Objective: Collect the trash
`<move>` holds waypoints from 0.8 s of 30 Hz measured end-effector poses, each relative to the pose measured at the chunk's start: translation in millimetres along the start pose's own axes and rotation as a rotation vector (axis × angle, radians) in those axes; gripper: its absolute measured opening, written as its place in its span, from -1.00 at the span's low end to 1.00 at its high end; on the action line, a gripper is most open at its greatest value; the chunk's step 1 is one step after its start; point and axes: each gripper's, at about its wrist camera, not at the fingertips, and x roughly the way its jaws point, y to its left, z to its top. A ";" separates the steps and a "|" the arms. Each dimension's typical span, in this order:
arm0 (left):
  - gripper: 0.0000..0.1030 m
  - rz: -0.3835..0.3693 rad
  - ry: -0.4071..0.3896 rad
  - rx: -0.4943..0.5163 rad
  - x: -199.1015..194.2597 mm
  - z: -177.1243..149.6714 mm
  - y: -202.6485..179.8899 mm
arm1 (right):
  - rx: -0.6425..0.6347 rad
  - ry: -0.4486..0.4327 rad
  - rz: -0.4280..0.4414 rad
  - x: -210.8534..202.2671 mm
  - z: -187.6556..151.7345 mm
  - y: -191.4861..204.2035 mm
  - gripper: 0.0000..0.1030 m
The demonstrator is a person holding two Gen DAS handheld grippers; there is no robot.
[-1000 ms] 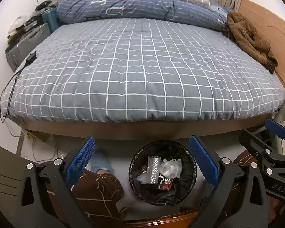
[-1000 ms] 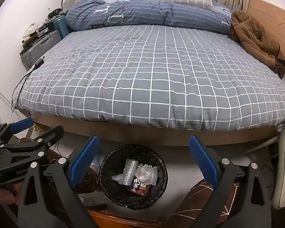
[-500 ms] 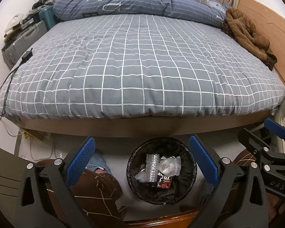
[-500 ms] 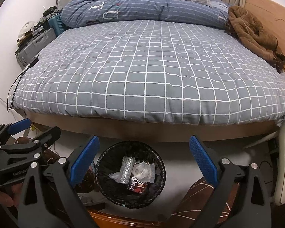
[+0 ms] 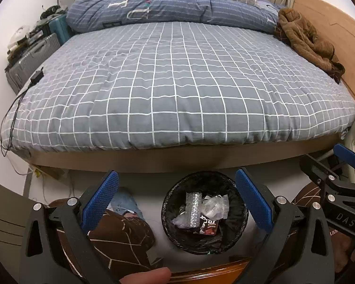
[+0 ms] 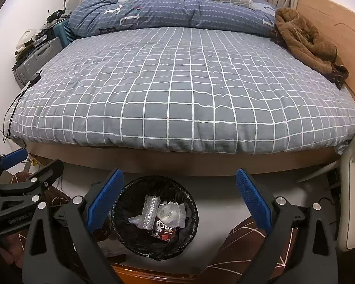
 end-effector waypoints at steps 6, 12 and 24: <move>0.89 0.004 0.003 -0.007 -0.7 1.3 1.6 | -0.001 0.000 0.001 -0.5 0.5 0.1 0.78; 0.89 0.003 0.008 -0.010 1.0 -0.1 3.1 | -0.004 -0.001 0.000 -0.5 1.0 -0.6 0.78; 0.89 0.001 0.009 -0.004 1.8 -0.4 2.2 | -0.007 0.000 0.001 -0.3 -0.5 -0.4 0.78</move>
